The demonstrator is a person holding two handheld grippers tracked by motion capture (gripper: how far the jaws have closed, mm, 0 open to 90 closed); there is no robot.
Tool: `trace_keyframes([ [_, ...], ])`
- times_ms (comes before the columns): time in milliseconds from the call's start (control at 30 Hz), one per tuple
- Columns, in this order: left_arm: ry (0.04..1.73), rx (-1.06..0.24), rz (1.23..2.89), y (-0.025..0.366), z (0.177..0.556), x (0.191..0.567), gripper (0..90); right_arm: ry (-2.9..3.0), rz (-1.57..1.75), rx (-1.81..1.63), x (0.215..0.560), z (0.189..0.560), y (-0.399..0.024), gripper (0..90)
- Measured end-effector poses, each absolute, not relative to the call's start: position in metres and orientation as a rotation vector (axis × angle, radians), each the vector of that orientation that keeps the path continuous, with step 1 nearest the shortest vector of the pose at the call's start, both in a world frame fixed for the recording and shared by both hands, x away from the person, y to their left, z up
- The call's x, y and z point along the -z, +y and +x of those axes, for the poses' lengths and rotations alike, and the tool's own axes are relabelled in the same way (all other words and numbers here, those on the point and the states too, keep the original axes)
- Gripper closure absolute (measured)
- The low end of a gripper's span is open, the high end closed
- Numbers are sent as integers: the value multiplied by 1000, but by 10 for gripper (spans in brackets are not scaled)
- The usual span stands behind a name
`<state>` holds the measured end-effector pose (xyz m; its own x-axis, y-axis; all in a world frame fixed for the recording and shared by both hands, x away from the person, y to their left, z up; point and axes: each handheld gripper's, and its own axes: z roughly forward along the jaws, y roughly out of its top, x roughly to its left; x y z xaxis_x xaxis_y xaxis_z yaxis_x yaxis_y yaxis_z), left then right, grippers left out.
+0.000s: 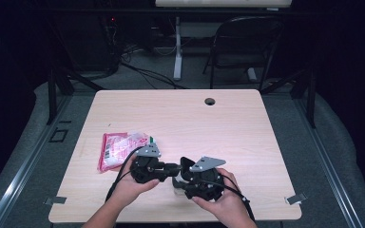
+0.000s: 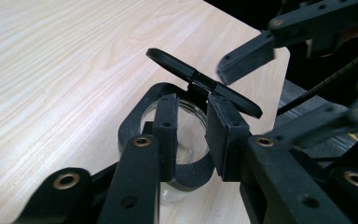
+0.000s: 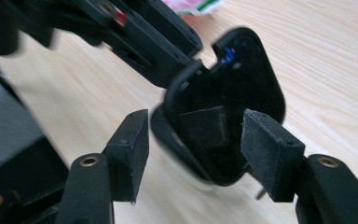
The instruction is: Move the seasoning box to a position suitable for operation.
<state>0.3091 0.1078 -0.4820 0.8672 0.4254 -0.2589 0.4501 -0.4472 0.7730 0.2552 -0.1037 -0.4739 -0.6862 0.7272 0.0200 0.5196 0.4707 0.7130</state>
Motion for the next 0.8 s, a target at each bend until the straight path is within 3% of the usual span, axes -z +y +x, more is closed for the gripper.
trace_keyframes([
  [233, 665, -81, 2139, 106, 311, 494, 624, 2428, 1099, -1059, 476, 259, -107, 493],
  [433, 731, -103, 2156, 104, 318, 509, 583, 2419, 1105, -1070, 473, 258, -110, 496],
  [800, 725, -90, 2169, 99, 320, 518, 613, 2394, 1136, -1122, 471, 256, -118, 556],
])
